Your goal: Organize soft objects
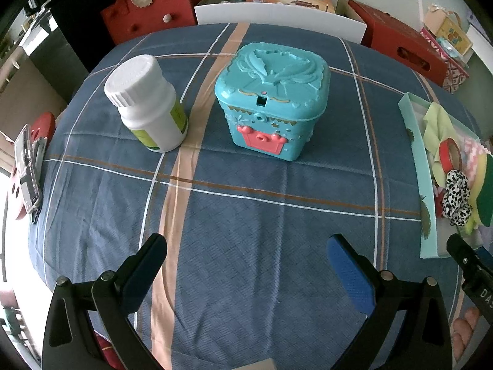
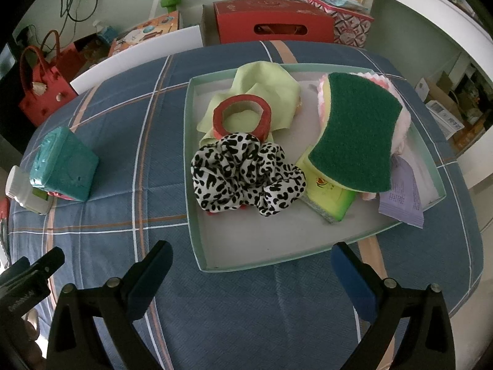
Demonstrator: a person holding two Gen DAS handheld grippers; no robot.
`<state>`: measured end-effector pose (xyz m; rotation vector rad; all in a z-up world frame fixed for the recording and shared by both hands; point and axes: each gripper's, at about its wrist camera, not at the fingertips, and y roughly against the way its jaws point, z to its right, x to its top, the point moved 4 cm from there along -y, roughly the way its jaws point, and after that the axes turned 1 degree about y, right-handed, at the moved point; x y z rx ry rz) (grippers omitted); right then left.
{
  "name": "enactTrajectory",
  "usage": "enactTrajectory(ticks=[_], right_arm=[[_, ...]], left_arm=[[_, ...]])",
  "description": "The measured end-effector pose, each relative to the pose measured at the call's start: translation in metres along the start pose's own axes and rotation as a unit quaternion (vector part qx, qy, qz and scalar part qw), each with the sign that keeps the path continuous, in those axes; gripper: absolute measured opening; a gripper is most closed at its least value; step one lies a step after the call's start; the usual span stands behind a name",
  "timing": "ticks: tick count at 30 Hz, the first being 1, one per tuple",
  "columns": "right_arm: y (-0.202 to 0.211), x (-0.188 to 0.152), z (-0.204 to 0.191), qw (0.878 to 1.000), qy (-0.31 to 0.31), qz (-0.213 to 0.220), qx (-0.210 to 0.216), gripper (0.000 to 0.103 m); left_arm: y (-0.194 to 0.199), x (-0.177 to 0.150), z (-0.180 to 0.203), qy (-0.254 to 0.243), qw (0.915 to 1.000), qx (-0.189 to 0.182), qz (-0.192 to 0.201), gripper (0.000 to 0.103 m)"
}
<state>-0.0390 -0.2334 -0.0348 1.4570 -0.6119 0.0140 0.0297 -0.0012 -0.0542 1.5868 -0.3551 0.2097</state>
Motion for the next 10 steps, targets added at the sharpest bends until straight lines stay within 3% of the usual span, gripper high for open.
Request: enactTrajectory(ticks=[10], right_arm=[[0.0,-0.0001,-0.0001,1.0,0.0,0.0,0.0,0.103]], left_arm=[[0.0033,-0.0018,0.0042,0.001,1.0,0.004,0.002,0.103]])
